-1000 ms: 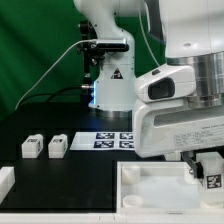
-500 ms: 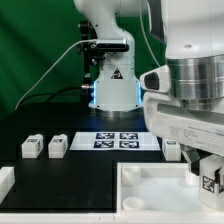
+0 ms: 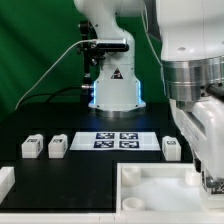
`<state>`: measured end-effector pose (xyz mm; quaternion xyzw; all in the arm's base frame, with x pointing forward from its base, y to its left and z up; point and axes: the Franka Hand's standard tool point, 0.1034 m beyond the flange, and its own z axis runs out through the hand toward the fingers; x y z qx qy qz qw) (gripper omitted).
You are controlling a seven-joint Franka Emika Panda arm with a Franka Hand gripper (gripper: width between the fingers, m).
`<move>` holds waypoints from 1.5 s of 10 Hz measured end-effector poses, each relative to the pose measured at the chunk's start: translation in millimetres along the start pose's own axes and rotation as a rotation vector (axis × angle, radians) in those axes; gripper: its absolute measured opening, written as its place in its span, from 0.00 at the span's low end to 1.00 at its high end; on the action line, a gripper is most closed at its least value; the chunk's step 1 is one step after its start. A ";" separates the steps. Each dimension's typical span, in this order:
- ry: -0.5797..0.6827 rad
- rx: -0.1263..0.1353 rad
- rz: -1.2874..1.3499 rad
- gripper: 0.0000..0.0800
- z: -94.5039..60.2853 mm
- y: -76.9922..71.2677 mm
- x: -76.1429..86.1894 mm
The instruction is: Assemble one leg
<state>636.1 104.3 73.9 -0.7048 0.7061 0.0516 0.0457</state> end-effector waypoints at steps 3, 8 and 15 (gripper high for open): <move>-0.007 0.039 0.212 0.48 1.0 4.4 -7.3; -0.002 0.047 -0.314 0.80 2.3 5.7 -22.1; 0.063 0.001 -1.170 0.65 6.9 -1.4 -15.0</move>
Offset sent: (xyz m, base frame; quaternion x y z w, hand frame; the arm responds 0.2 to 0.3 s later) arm 0.0000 0.0000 0.0000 0.0000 0.0000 0.0000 1.0000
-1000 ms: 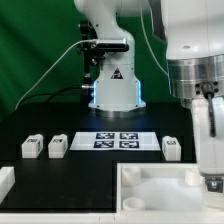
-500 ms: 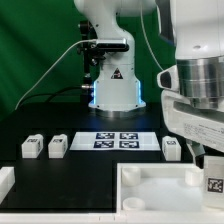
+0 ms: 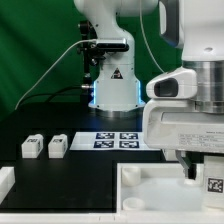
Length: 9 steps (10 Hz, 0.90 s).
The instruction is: Assemble one leg
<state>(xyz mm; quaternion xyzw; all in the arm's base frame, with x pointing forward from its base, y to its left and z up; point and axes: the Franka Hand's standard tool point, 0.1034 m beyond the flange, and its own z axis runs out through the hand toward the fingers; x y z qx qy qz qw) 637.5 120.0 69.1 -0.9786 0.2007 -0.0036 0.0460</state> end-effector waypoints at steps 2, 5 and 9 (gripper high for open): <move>-0.001 0.003 0.073 0.48 0.1 -0.4 -0.3; -0.008 -0.002 0.440 0.37 0.4 3.9 0.5; 0.003 0.094 1.132 0.37 3.3 8.9 -4.2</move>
Offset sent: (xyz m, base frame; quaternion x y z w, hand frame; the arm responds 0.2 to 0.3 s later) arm 0.0000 0.0000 0.0000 0.0000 0.0000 0.2667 0.9638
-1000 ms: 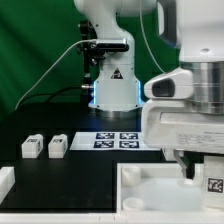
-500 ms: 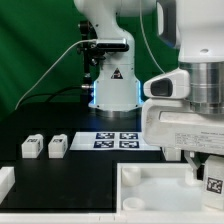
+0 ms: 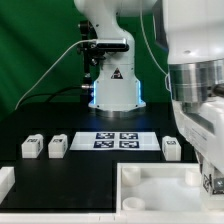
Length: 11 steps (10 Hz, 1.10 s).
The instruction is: Assemble one leg
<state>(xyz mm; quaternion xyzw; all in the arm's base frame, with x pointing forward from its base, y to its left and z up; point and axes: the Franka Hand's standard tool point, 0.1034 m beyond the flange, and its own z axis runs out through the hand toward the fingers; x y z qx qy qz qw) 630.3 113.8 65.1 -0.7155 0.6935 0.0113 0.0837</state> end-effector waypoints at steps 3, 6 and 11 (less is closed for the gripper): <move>0.000 0.000 -0.054 0.37 0.0 0.0 -0.2; 0.008 0.010 -0.517 0.70 -1.6 -1.9 -9.1; 0.021 -0.023 -1.185 0.81 -0.5 -0.3 -8.4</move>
Offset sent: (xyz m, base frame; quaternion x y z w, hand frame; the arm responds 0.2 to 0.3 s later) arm 0.0000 0.0000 0.0000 0.0000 0.0000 0.0000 1.0000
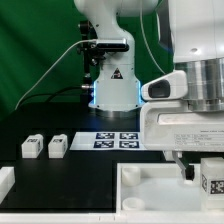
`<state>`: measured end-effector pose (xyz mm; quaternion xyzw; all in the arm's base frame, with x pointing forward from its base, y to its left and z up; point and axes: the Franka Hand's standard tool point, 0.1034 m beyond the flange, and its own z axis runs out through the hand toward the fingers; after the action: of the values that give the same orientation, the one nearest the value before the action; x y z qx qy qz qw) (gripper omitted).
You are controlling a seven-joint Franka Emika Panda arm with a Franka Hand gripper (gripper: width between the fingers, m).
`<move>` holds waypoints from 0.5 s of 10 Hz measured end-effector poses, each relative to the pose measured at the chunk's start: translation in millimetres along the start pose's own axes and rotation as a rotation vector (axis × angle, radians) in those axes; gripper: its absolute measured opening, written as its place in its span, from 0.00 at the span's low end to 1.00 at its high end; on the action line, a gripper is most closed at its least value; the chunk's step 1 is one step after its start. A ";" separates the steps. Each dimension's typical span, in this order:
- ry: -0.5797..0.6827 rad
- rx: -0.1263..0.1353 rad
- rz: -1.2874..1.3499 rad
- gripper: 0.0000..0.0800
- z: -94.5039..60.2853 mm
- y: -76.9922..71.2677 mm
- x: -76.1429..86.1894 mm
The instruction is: Assemble one leg
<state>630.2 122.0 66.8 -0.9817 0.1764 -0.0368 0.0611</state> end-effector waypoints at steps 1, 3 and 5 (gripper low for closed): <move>-0.020 -0.064 -0.207 0.81 -1.2 -4.3 -1.1; -0.013 -0.066 -0.283 0.81 -2.6 -5.2 2.7; -0.013 -0.065 -0.259 0.49 -2.3 -5.1 2.6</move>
Offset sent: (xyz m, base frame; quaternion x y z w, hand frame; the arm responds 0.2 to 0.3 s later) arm 0.0000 0.0000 0.0000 0.0000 0.0000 0.0000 1.0000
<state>634.2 125.6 69.9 -0.9980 0.0488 -0.0325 0.0252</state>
